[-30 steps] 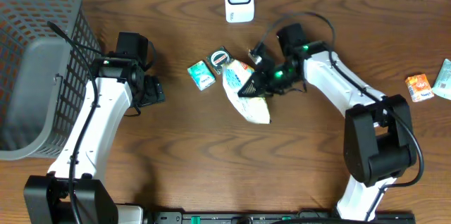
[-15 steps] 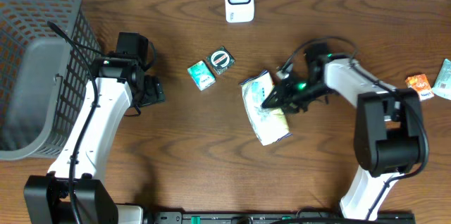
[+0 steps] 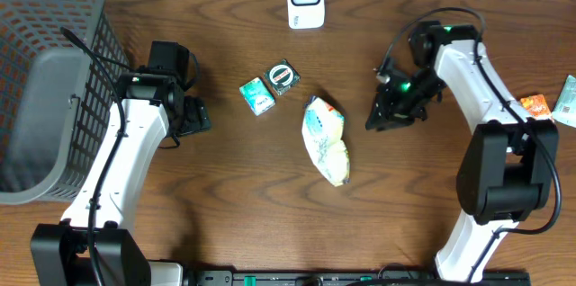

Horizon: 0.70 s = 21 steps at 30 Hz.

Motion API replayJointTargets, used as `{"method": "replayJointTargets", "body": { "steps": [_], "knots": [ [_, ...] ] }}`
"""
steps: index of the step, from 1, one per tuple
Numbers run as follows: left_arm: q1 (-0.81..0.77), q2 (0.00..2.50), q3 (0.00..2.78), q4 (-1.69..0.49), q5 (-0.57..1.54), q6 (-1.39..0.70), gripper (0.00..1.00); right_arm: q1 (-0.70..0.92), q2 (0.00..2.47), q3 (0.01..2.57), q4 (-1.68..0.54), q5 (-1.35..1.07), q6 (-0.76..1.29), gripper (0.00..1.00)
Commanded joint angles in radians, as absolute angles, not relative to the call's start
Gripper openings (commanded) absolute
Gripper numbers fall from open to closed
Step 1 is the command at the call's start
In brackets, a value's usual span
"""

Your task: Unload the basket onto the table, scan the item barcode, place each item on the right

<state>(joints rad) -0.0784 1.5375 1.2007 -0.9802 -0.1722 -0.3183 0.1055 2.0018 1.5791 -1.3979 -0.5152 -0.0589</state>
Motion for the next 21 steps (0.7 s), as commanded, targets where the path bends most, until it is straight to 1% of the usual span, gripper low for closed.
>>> {"method": "replayJointTargets", "body": {
  "steps": [1,6,11,12,13,14,15,16,17,18,20,21],
  "knots": [
    [-0.075,1.538,1.196,-0.983,-0.192,-0.331,0.98,0.157,1.995,1.637,-1.439,-0.561,-0.136,0.01],
    [-0.075,1.538,1.196,-0.983,-0.192,-0.332,0.98,0.201,1.984,1.798,-1.528,-0.577,-0.136,0.01],
    [-0.075,1.537,1.196,-0.983,-0.192,-0.331,0.98,0.305,1.980,1.858,-1.520,-0.593,-0.146,0.01],
    [-0.075,1.538,1.196,-0.983,-0.192,-0.331,0.98,0.328,1.981,1.857,-1.512,-0.588,-0.147,0.07],
    [-0.075,1.538,1.196,-0.983,-0.192,-0.331,0.98,0.355,1.981,1.851,-1.500,-0.576,-0.147,0.21],
    [-0.075,1.538,1.196,-0.983,-0.192,-0.331,0.98,0.375,1.981,1.846,-1.492,-0.566,-0.147,0.32],
    [-0.075,1.538,1.196,-0.983,-0.192,-0.331,0.98,0.404,1.981,1.840,-1.487,-0.551,-0.147,0.40],
    [-0.075,1.538,1.196,-0.983,-0.192,-0.332,0.98,0.430,1.981,1.835,-1.483,-0.540,-0.147,0.54],
    [-0.075,1.537,1.196,-0.983,-0.192,-0.331,0.98,0.463,1.982,1.829,-1.476,-0.525,-0.141,0.61],
    [-0.075,1.537,1.196,-0.983,-0.192,-0.332,0.98,0.492,1.982,1.821,-1.464,-0.500,-0.119,0.63],
    [-0.075,1.537,1.196,-0.983,-0.192,-0.332,0.98,0.554,1.982,1.806,-1.428,-0.389,-0.017,0.73],
    [-0.075,1.538,1.196,-0.983,-0.192,-0.331,0.98,0.590,1.982,1.797,-1.405,-0.295,0.060,0.79]
  ]
}}
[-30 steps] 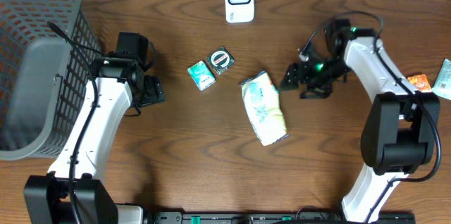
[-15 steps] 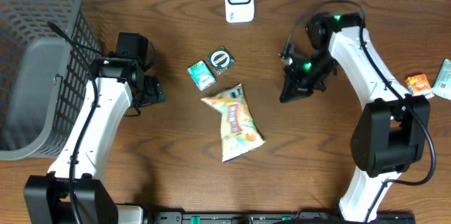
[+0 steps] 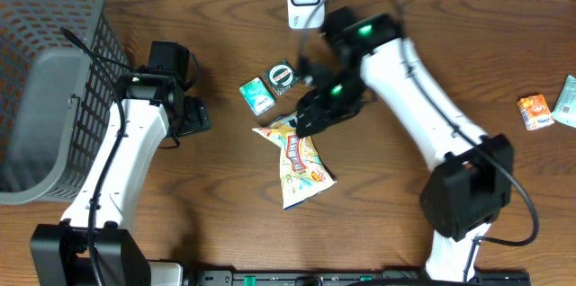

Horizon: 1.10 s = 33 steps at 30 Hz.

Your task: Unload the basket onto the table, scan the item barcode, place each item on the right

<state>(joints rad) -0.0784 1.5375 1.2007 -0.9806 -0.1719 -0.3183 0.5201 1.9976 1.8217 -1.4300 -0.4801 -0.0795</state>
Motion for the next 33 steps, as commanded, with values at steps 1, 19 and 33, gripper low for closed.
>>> {"method": "replayJointTargets", "body": {
  "steps": [1,19,33],
  "knots": [
    [-0.075,1.538,1.196,-0.983,-0.192,-0.331,0.98,0.630,1.982,1.784,-1.380,-0.177,0.145,0.85],
    [-0.075,1.538,1.196,-0.983,-0.192,-0.331,0.98,0.985,1.982,1.363,-0.865,0.401,0.427,0.99],
    [-0.075,1.538,1.196,-0.983,-0.192,-0.331,0.98,0.835,1.977,1.333,-0.868,0.245,0.395,0.01]
  ]
}}
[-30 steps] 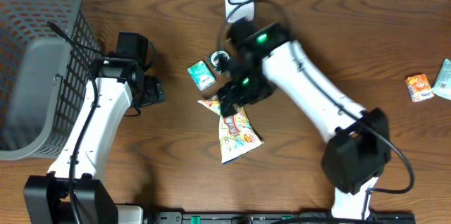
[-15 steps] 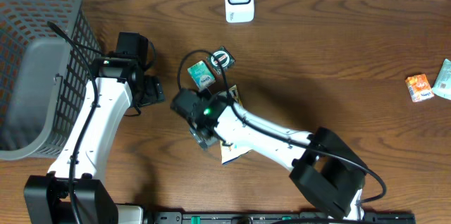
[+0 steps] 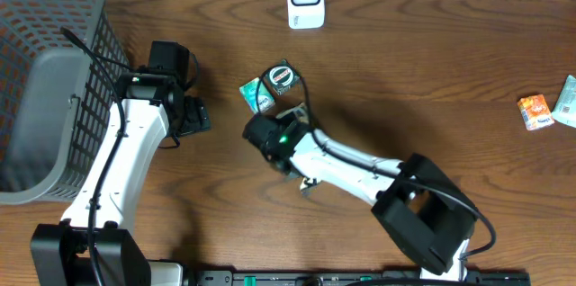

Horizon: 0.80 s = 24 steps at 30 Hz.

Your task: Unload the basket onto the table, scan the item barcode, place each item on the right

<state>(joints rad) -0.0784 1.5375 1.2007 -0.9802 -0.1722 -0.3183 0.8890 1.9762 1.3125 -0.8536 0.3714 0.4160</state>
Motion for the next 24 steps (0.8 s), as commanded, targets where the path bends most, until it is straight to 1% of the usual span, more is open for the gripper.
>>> {"method": "replayJointTargets", "body": {
  "steps": [1,4,5,6,7,8,12,15,19,24],
  "knots": [
    [-0.075,1.537,1.196,-0.983,-0.192,-0.331,0.98,0.813,1.973,1.350,-0.879,0.186,0.370,0.01],
    [-0.075,1.537,1.196,-0.983,-0.192,-0.331,0.98,0.726,1.940,1.414,-0.927,-0.056,0.264,0.01],
    [-0.075,1.538,1.196,-0.983,-0.192,-0.331,0.98,0.710,1.933,1.423,-0.934,-0.104,0.242,0.01],
    [-0.075,1.537,1.196,-0.983,-0.192,-0.331,0.98,0.653,1.911,1.449,-0.957,-0.288,0.159,0.01],
    [-0.075,1.538,1.196,-0.983,-0.192,-0.331,0.98,0.614,1.900,1.459,-0.966,-0.419,0.109,0.01],
    [-0.075,1.538,1.196,-0.983,-0.192,-0.331,0.97,0.547,1.890,1.459,-0.970,-0.624,0.026,0.01],
    [-0.075,1.538,1.196,-0.983,-0.192,-0.331,0.98,0.401,1.903,1.414,-0.978,-0.929,-0.078,0.01],
    [-0.075,1.538,1.196,-0.983,-0.192,-0.332,0.98,0.344,1.914,1.332,-0.958,-1.058,-0.136,0.01],
    [-0.075,1.538,1.196,-0.983,-0.192,-0.331,0.98,0.286,1.927,1.219,-0.887,-1.139,-0.136,0.01],
    [-0.075,1.538,1.196,-0.983,-0.192,-0.331,0.98,0.192,1.936,1.095,-0.774,-1.161,-0.059,0.01]
  ]
}}
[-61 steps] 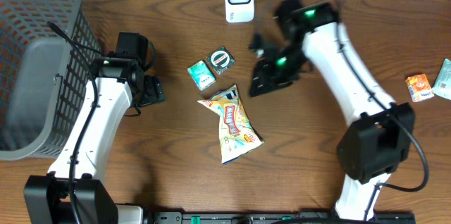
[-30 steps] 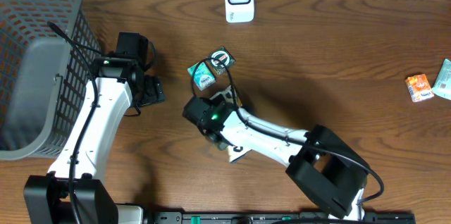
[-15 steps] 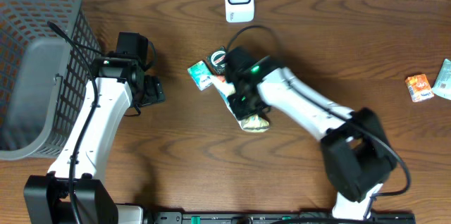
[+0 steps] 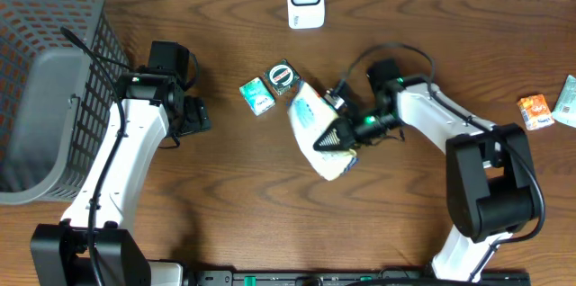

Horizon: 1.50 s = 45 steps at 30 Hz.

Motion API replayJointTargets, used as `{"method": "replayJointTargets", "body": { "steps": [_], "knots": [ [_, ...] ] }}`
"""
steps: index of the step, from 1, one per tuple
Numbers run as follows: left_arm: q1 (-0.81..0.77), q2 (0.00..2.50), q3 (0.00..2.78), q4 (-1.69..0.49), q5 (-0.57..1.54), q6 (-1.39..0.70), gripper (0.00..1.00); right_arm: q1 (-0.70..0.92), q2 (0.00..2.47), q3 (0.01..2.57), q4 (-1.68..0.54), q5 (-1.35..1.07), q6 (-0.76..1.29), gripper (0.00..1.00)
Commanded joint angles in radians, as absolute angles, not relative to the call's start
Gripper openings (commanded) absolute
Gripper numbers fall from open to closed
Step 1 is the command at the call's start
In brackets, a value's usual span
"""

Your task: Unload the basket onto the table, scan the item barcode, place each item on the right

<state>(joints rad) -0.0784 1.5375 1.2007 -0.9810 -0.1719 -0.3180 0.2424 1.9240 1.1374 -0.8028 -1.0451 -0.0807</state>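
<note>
The item is a snack bag (image 4: 314, 124), white and blue with a yellow lower end, at the table's middle with its pale face up. My right gripper (image 4: 338, 137) reaches in from the right and sits on the bag's right edge, apparently shut on it. The white barcode scanner stands at the back edge, well behind the bag. My left gripper (image 4: 199, 115) rests low on the table at the left, far from the bag, and its fingers are too dark to read.
A green packet (image 4: 257, 97) and a dark square packet (image 4: 281, 76) lie just left of the bag's top. A grey mesh basket (image 4: 45, 79) fills the far left. An orange packet (image 4: 534, 111) and a pale one (image 4: 567, 97) lie at the right edge.
The right arm was stretched across to the left of centre with the bag mostly hidden under it. Now it is drawn back right, and the bag shows its pale face at the middle.
First the bag lay pale face up at the middle, the right gripper apart to its right. Then the gripper was at the bag's top and its colourful face showed. Then the arm lay far left over it. Now the bag is back at centre, gripper on its right edge.
</note>
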Motion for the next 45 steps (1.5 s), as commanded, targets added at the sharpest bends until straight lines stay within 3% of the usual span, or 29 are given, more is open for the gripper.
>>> {"method": "replayJointTargets", "body": {
  "steps": [1,3,6,10,16,18,23,27,37,45],
  "knots": [
    [-0.075,1.537,1.196,-0.983,-0.192,-0.331,0.98,0.168,1.936,1.073,-0.755,-1.154,-0.049,0.01],
    [-0.075,1.538,1.196,-0.983,-0.192,-0.331,0.98,0.123,1.936,1.049,-0.735,-1.093,-0.008,0.11],
    [-0.075,1.538,1.196,-0.983,-0.192,-0.331,0.98,0.067,1.936,1.048,-0.739,-0.942,0.043,0.14],
    [-0.075,1.538,1.196,-0.983,-0.192,-0.331,0.98,-0.035,1.936,1.075,-0.801,-0.727,0.059,0.34],
    [-0.075,1.538,1.196,-0.983,-0.192,-0.331,0.98,-0.110,1.936,1.251,-1.061,-0.419,0.049,0.40],
    [-0.075,1.538,1.196,-0.983,-0.192,-0.331,0.98,-0.120,1.936,1.338,-1.156,-0.387,0.048,0.39],
    [-0.075,1.537,1.196,-0.983,-0.192,-0.331,0.98,-0.115,1.936,1.621,-1.398,-0.322,0.057,0.49],
    [-0.075,1.538,1.196,-0.983,-0.192,-0.331,0.98,-0.074,1.935,1.755,-1.517,-0.290,0.078,0.46],
    [-0.075,1.538,1.196,-0.983,-0.192,-0.332,0.98,0.155,1.936,1.672,-1.518,-0.021,0.188,0.15],
    [-0.075,1.538,1.196,-0.983,-0.192,-0.332,0.98,0.229,1.936,1.369,-1.215,-0.063,0.224,0.22]
  ]
}}
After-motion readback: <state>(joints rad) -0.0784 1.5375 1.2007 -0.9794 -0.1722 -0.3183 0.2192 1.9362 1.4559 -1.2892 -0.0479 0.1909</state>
